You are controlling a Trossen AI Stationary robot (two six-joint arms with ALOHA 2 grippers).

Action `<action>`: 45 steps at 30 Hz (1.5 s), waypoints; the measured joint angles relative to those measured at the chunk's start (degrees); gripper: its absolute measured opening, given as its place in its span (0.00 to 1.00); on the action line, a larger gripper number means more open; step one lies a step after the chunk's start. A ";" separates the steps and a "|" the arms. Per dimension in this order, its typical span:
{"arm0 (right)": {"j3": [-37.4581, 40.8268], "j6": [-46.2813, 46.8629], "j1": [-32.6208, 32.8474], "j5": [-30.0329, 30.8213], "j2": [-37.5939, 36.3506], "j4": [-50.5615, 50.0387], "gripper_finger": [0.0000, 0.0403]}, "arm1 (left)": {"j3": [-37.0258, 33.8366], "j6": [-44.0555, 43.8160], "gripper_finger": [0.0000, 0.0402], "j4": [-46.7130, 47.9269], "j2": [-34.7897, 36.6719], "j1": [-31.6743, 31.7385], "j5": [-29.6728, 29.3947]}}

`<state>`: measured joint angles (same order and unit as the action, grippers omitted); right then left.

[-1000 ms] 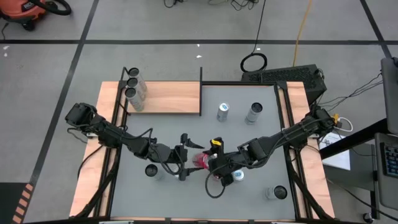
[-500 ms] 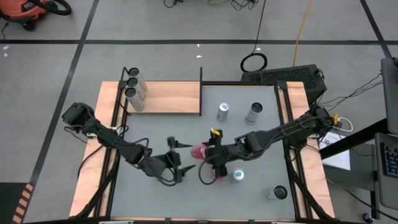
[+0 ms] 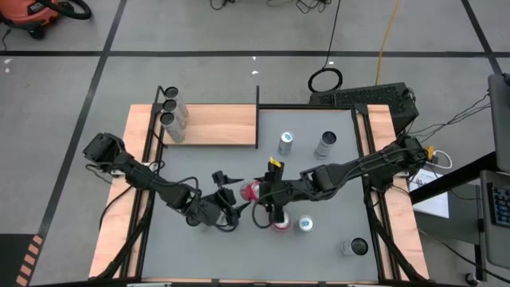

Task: Place canned beverage on shelf
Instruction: Put the top red soda can on the shelf

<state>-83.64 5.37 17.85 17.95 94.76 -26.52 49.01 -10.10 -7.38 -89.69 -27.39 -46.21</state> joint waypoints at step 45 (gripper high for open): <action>-0.09 -7.80 0.04 -7.58 -0.11 -0.94 0.69 | -0.02 3.98 0.70 -5.94 -1.11 3.30 15.85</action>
<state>-83.72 -2.44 17.90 10.37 94.65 -27.46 48.99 -6.12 -13.32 -90.80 -24.09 -30.36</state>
